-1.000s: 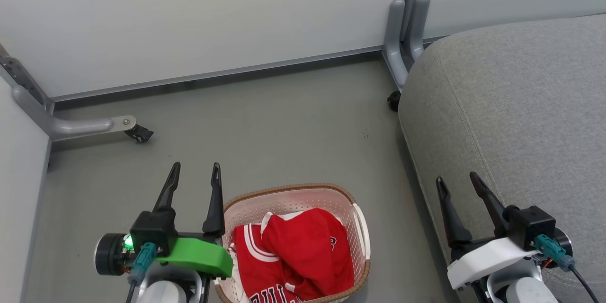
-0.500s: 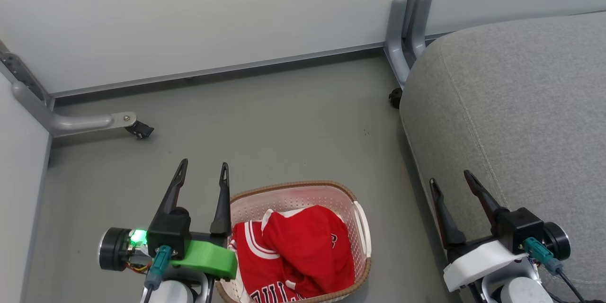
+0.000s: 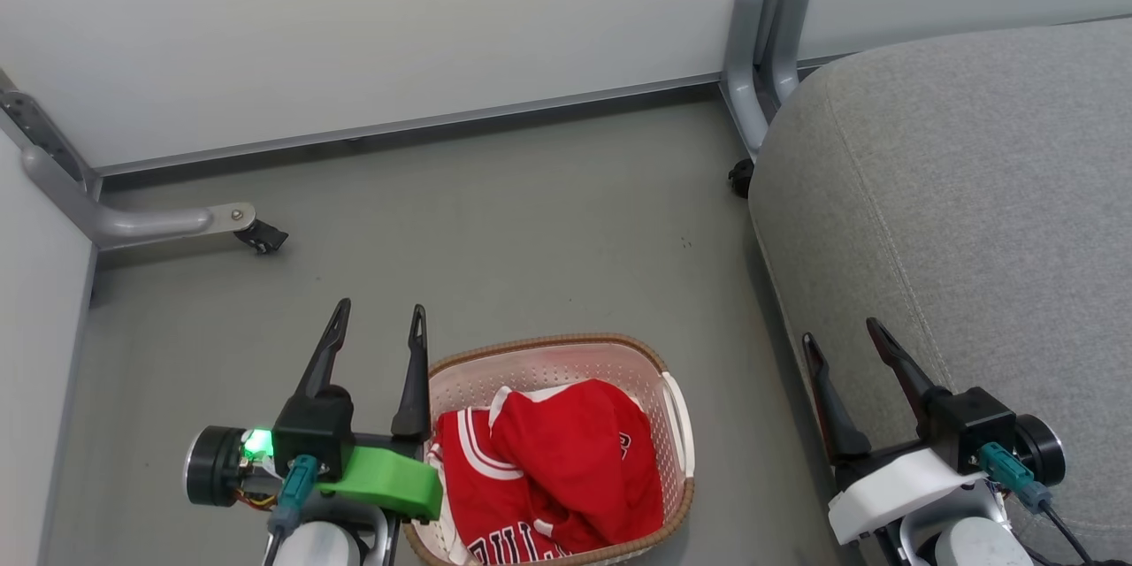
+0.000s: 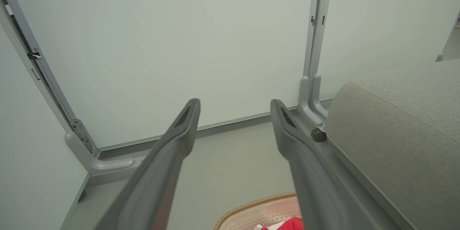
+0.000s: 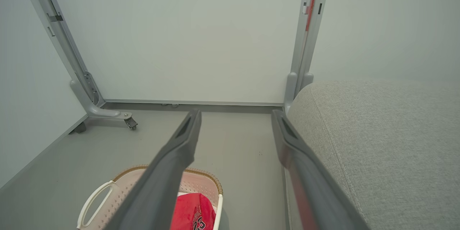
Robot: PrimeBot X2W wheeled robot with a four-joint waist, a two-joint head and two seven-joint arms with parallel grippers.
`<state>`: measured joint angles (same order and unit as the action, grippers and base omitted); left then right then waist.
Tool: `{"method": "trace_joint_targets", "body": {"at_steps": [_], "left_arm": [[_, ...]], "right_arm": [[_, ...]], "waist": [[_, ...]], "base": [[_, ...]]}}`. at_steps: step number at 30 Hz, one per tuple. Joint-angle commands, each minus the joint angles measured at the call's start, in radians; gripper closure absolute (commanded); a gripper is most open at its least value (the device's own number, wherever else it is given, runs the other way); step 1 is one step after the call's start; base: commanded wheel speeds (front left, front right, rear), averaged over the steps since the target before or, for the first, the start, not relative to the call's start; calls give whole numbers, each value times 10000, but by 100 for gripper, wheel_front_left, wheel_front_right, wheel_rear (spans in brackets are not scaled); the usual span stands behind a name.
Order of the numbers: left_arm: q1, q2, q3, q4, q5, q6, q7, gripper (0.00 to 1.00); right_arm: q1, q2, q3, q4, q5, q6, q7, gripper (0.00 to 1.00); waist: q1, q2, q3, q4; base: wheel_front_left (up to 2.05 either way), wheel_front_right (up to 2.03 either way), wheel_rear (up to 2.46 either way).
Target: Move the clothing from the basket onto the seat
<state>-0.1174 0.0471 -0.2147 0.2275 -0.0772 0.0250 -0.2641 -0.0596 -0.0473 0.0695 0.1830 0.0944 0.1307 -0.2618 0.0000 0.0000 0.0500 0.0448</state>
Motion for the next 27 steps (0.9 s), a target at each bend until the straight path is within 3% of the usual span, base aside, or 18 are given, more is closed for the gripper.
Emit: {"method": "trace_joint_targets", "body": {"at_steps": [1,7,12,27], "left_arm": [[-172,59,23,17,-91,-10,-7,0],[-240,59,44,108,-106,-85,-7,0],[-562,139,-11,436,86,-403,-6,0],[-2685,607,-586,2448,647,-1206,-2,0]], "right_arm": [[-85,-56,-6,18,47,0,-49,0],[-138,-56,40,-15,111,0,-49,0],[-325,-56,71,-125,115,-1,-49,0],[-1484,-49,274,-677,90,-1,-49,0]], "waist": [[0,0,5,-1],[0,0,90,-65],[0,0,412,-248],[0,0,2465,-1433]], "base": [[0,0,0],[0,0,0],[0,0,0],[0,0,0]]}}
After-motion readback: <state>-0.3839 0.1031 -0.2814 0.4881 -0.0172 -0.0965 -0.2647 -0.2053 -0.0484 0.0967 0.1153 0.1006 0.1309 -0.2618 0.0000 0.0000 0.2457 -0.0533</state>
